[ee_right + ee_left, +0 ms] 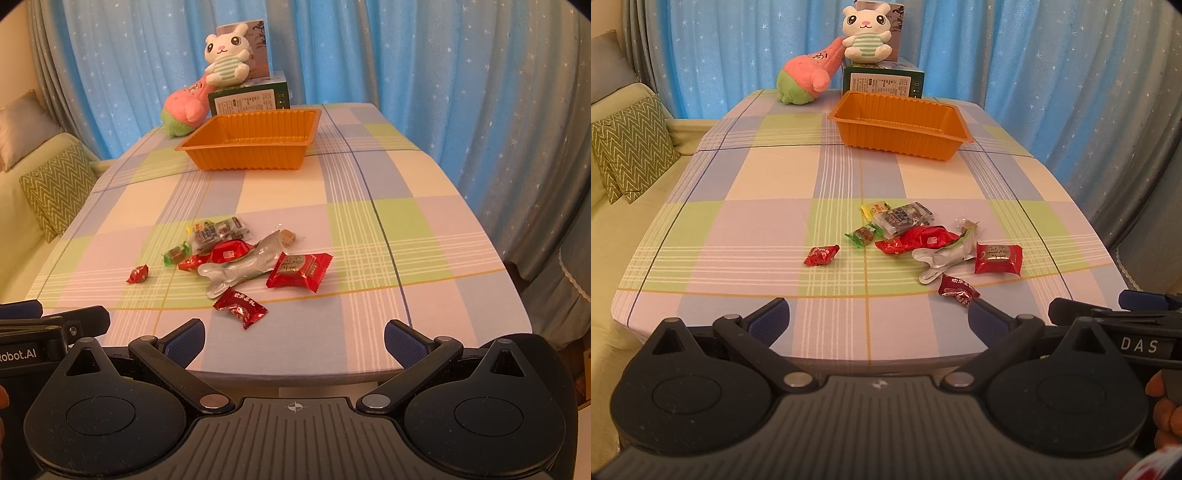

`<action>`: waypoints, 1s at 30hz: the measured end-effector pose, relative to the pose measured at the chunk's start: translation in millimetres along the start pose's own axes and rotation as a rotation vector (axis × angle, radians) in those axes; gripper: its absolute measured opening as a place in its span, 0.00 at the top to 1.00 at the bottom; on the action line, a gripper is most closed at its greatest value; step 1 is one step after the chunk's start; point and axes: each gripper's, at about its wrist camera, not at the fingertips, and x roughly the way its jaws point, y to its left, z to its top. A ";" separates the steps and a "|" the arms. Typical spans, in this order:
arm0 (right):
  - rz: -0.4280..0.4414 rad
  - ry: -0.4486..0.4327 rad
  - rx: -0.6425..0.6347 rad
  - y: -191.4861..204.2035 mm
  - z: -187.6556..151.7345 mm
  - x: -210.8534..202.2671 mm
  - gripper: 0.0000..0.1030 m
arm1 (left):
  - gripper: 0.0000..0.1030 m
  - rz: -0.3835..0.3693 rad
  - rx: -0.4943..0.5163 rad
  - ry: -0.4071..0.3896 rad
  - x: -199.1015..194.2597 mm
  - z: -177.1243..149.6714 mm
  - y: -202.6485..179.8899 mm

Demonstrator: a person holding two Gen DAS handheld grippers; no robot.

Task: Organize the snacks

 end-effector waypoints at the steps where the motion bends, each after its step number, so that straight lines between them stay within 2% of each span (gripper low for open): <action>1: 0.000 0.000 0.000 0.0 0.2 0.0 0.00 | 0.01 -0.001 0.002 0.000 0.7 -0.3 0.0; 7: 0.018 -0.022 -0.012 -0.2 -2.8 5.0 0.01 | 0.03 -0.008 0.007 -0.008 5.1 3.6 11.3; 15: 0.095 -0.037 -0.132 7.5 -4.0 34.8 0.01 | 0.12 -0.041 0.057 0.043 34.6 19.1 39.6; 18: 0.125 -0.006 -0.149 9.2 -1.7 50.9 0.17 | 0.13 -0.058 0.083 0.066 46.1 25.0 49.2; 24: 0.173 0.032 -0.204 16.0 0.0 78.9 0.24 | 0.22 -0.106 0.144 0.115 73.6 36.4 61.9; 27: 0.188 0.047 -0.233 18.3 0.4 93.1 0.30 | 0.27 -0.114 0.225 0.133 90.0 41.2 62.5; 30: 0.206 0.065 -0.239 18.2 1.7 107.1 0.38 | 0.36 -0.145 0.301 0.147 106.3 46.0 64.6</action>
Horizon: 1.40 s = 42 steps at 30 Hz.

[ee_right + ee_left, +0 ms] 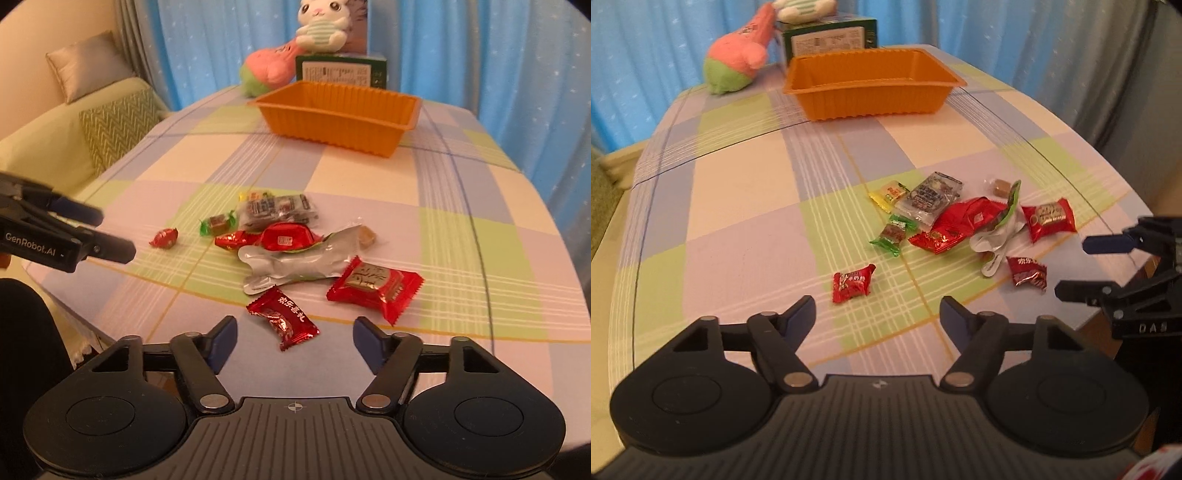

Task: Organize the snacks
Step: 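Grasp a small red candy with the left tool while the right tool grasps a dark red candy, then carry both candies over the orange tray and open both tools to drop them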

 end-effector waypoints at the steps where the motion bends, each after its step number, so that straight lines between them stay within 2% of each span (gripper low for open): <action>1: 0.004 0.002 -0.007 -0.1 1.3 3.8 0.41 | 0.39 -0.005 0.026 0.009 4.8 2.1 1.6; 3: 0.017 0.004 -0.027 0.2 2.8 11.1 0.43 | 0.44 -0.012 0.090 0.021 13.9 6.8 2.5; 8: 0.051 0.027 -0.048 -0.5 6.7 27.5 0.47 | 0.48 -0.027 0.244 0.033 30.3 14.1 5.5; 10: 0.051 0.039 -0.060 -0.7 8.0 33.0 0.54 | 0.49 -0.036 0.273 0.038 34.6 15.4 9.6; 14: 0.050 0.062 -0.095 1.2 8.0 42.2 0.59 | 0.49 -0.058 0.331 0.039 40.6 16.6 16.5; 17: 0.041 0.063 -0.106 1.8 7.8 44.6 0.68 | 0.49 -0.081 0.384 0.031 45.0 15.9 19.4; 18: 0.041 0.064 -0.098 0.7 8.3 44.9 0.76 | 0.50 -0.081 0.405 0.032 47.0 15.2 19.5; 26: 0.053 0.066 -0.019 -2.2 8.8 41.4 0.76 | 0.67 -0.116 0.535 0.052 63.1 14.7 15.9; 28: 0.049 0.066 -0.005 -2.2 8.2 40.7 0.76 | 0.77 -0.116 0.532 0.061 66.4 15.5 16.8; 33: 0.041 0.055 0.020 -2.3 8.5 35.5 0.76 | 0.85 -0.084 0.442 0.075 65.5 18.7 21.6; 42: 0.029 -0.018 0.040 -0.9 21.9 7.5 0.76 | 0.86 -0.058 0.205 -0.019 35.7 37.9 20.7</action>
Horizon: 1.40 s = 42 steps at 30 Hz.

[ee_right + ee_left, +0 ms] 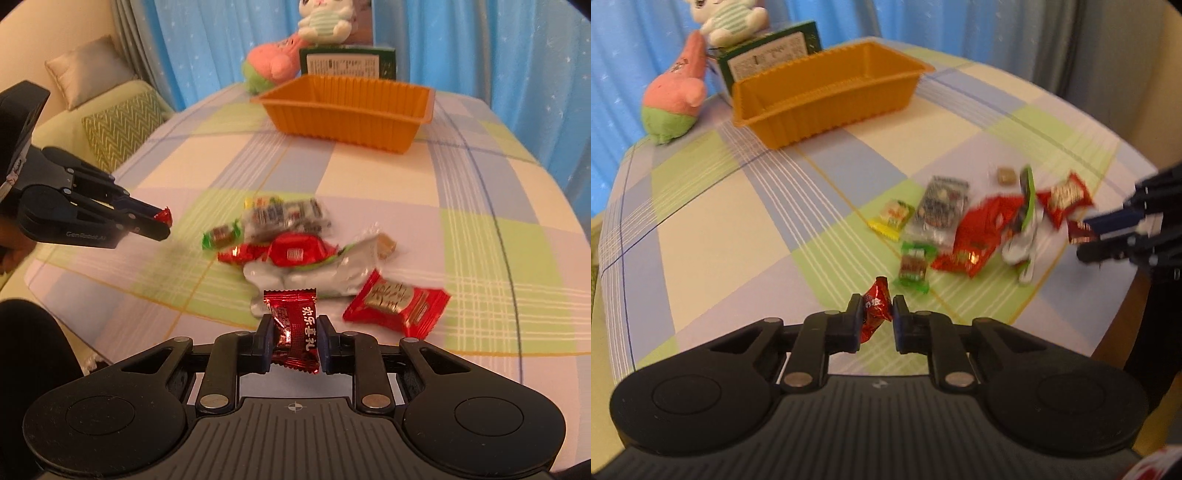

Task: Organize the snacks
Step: 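Carry both candies over the orange tray and open both tools to drop them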

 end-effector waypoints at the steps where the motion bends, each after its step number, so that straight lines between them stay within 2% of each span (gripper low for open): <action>1: 0.000 -0.010 0.002 -0.6 4.2 -2.8 0.76 | 0.86 0.000 -0.031 -0.015 -3.5 4.4 -0.4; 10: -0.038 -0.104 0.015 -22.8 66.8 -8.5 0.76 | 0.86 0.024 -0.250 -0.112 -18.2 61.1 4.4; 19: -0.060 -0.176 0.053 -64.3 160.5 15.6 0.76 | 0.86 0.047 -0.330 -0.176 -3.1 134.1 31.5; 26: -0.068 -0.173 0.103 -95.5 213.7 57.6 0.76 | 0.86 0.079 -0.381 -0.189 27.4 174.8 58.0; 34: -0.061 -0.131 0.151 -124.3 248.4 102.5 0.76 | 0.86 0.086 -0.432 -0.167 69.4 205.5 83.6; 41: -0.062 -0.108 0.179 -134.9 255.6 129.3 0.76 | 0.85 0.078 -0.463 -0.155 99.2 218.2 97.5; 42: -0.061 -0.109 0.179 -135.7 255.7 131.3 0.76 | 0.83 0.077 -0.470 -0.154 102.9 218.6 99.4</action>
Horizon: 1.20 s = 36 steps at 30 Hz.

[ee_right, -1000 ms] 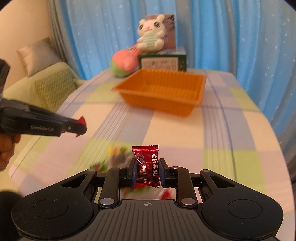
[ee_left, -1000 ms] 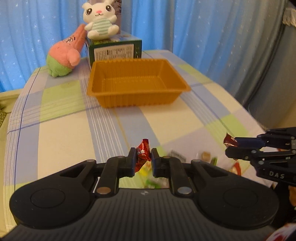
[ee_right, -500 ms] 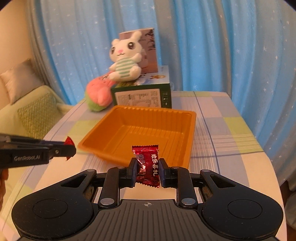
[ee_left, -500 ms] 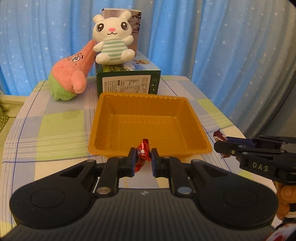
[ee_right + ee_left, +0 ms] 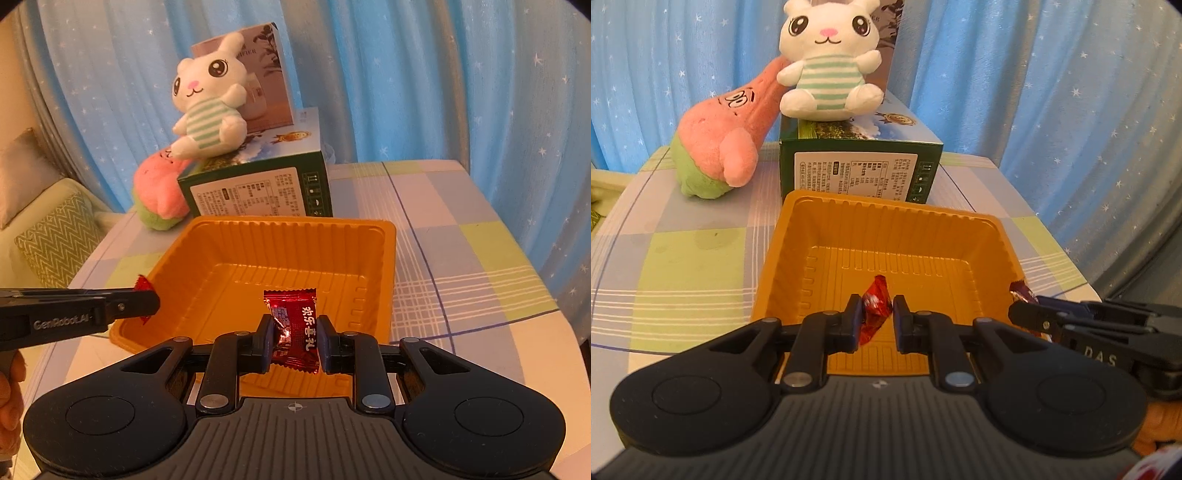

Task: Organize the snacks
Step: 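Carry both candies over the orange tray and open both tools to drop them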

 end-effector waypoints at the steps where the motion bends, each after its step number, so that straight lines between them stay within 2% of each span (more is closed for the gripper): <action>1: 0.003 0.001 -0.001 -0.8 -0.3 1.7 0.76 | 0.76 0.002 -0.008 0.006 4.5 0.7 1.5; 12: 0.003 0.021 0.021 -9.4 -2.2 10.0 0.76 | 0.74 0.014 -0.016 0.021 6.8 -12.8 13.2; 17: 0.027 0.001 0.050 -8.1 5.6 8.8 0.76 | 0.74 0.011 -0.022 0.011 0.3 -15.0 15.9; 20: 0.069 -0.022 0.077 -10.3 9.8 9.0 0.76 | 0.72 0.015 -0.023 0.008 -5.0 -16.9 16.1; 21: 0.073 -0.016 0.092 -11.6 11.0 9.4 0.70 | 0.71 0.018 -0.021 0.008 -7.7 -18.1 15.9; 22: 0.071 -0.017 0.112 -13.0 11.7 7.4 0.49 | 0.70 0.019 -0.020 0.007 -10.4 -19.4 15.8; 23: 0.074 -0.031 0.123 -14.5 10.9 3.6 0.40 | 0.69 0.018 -0.022 0.006 -13.6 -21.2 16.0; 24: 0.076 -0.041 0.123 -15.3 10.1 -0.4 0.35 | 0.67 0.016 -0.026 0.004 -16.9 -23.1 16.7; 27: 0.042 -0.035 0.118 -16.4 6.7 -14.9 0.35 | 0.65 0.013 -0.032 -0.001 -28.7 -30.0 17.5; 30: 0.017 -0.037 0.109 -15.6 -1.7 -35.2 0.35 | 0.58 0.011 -0.044 -0.013 -44.5 -38.7 16.3; 36: -0.010 -0.047 0.092 -5.2 -27.5 -82.3 0.35 | 0.56 0.021 -0.068 -0.038 -86.7 -59.9 7.4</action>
